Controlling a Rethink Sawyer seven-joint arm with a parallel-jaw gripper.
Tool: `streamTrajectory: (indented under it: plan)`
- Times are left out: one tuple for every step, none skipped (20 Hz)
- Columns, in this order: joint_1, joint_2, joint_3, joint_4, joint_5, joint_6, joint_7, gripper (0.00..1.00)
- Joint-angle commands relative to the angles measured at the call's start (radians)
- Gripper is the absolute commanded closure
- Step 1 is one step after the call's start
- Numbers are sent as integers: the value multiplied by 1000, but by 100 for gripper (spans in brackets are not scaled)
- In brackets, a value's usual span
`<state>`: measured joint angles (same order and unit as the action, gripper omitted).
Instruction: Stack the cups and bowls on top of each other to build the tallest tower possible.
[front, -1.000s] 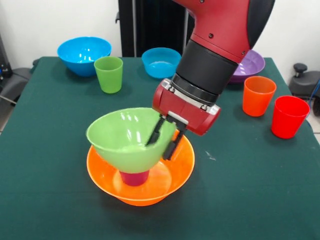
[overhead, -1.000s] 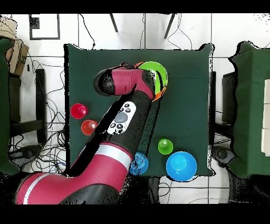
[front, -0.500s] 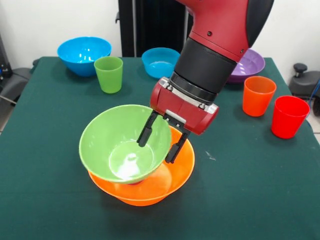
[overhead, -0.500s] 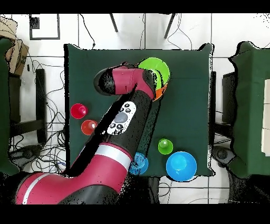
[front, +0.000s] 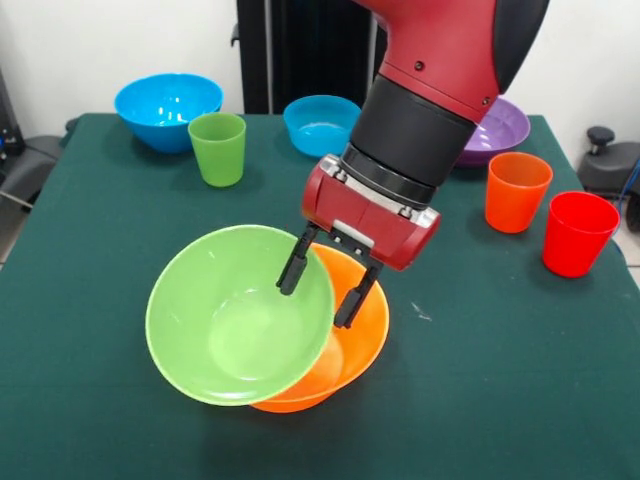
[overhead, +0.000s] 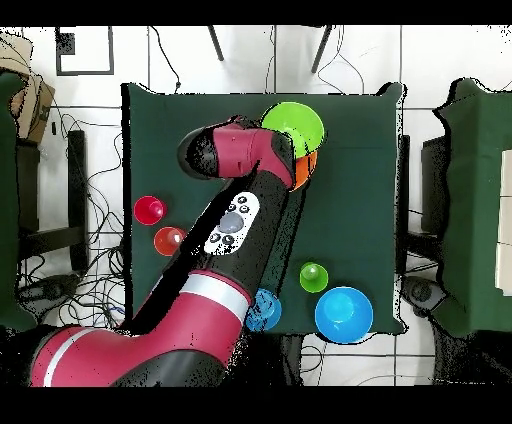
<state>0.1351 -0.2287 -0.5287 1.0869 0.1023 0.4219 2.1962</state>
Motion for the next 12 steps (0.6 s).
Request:
streamTrajectory:
  plan:
    - [4, -35, 79, 4, 20, 35, 120, 0]
    - [10, -28, 63, -3, 18, 38, 126, 100]
    - [13, -27, 59, -1, 19, 38, 132, 100]
    - [16, -26, 54, 1, 21, 38, 139, 100]
    - [20, -24, 42, 1, 22, 38, 151, 100]
    - [29, -24, 26, 6, 23, 30, 165, 100]
    - [37, -25, 10, 11, 24, 23, 179, 100]
    - [32, -34, 28, 26, 31, 20, 175, 100]
    - [27, -43, 45, 42, 38, 18, 171, 100]
    - [24, -47, 54, 47, 41, 13, 165, 100]
    - [22, -45, 57, 45, 45, 12, 163, 100]
    - [21, -48, 60, 47, 47, 10, 161, 100]
